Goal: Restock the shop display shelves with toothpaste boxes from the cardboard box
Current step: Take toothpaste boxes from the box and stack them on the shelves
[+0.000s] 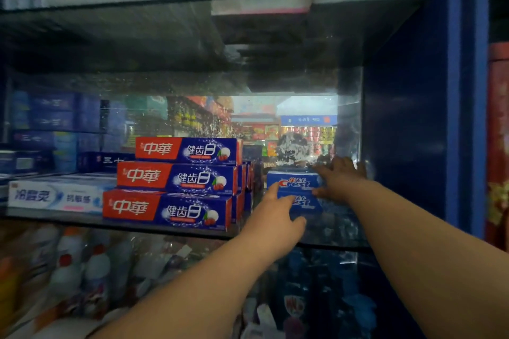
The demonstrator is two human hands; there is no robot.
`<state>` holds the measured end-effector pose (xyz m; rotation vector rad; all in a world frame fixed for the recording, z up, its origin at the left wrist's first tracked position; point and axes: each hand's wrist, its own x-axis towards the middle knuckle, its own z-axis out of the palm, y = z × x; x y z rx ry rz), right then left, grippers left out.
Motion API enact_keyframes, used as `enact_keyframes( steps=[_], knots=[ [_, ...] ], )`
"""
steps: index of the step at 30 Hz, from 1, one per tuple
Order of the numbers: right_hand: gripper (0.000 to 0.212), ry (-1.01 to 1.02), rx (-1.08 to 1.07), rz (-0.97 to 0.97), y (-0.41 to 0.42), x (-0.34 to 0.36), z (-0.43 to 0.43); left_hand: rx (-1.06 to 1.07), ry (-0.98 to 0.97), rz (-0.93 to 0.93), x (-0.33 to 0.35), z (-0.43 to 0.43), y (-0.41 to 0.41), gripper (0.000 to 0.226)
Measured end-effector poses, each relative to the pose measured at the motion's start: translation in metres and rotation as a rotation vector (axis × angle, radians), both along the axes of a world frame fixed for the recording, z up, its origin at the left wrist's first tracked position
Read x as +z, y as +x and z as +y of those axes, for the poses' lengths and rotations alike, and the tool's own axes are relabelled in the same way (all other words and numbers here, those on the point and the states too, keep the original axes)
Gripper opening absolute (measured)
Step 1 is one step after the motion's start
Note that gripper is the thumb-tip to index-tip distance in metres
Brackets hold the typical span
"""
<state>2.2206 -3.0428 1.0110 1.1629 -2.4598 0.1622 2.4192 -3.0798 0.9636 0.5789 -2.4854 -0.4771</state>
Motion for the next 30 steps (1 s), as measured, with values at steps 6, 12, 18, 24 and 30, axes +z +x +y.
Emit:
enact_keyframes(
  steps=[6,12,18,24,30],
  knots=[
    [0.071,-0.021,0.052,-0.017,0.011,0.000,0.005,0.005,0.013,-0.004,0.002,0.001,0.000,0.053],
    [0.072,0.012,0.021,0.004,0.034,0.003,0.009,0.005,0.020,0.052,0.002,-0.001,0.008,0.059],
    [0.044,-0.196,0.206,-0.146,0.116,-0.008,0.010,0.030,0.020,0.229,-0.001,-0.007,0.064,0.056],
    [0.027,-0.661,0.385,-0.147,0.233,-0.050,0.011,0.055,0.079,0.461,-0.019,-0.026,0.159,0.047],
    [0.026,-0.609,0.604,-0.259,0.338,-0.118,-0.039,0.237,0.219,0.410,-0.079,-0.067,0.257,0.045]
  ],
)
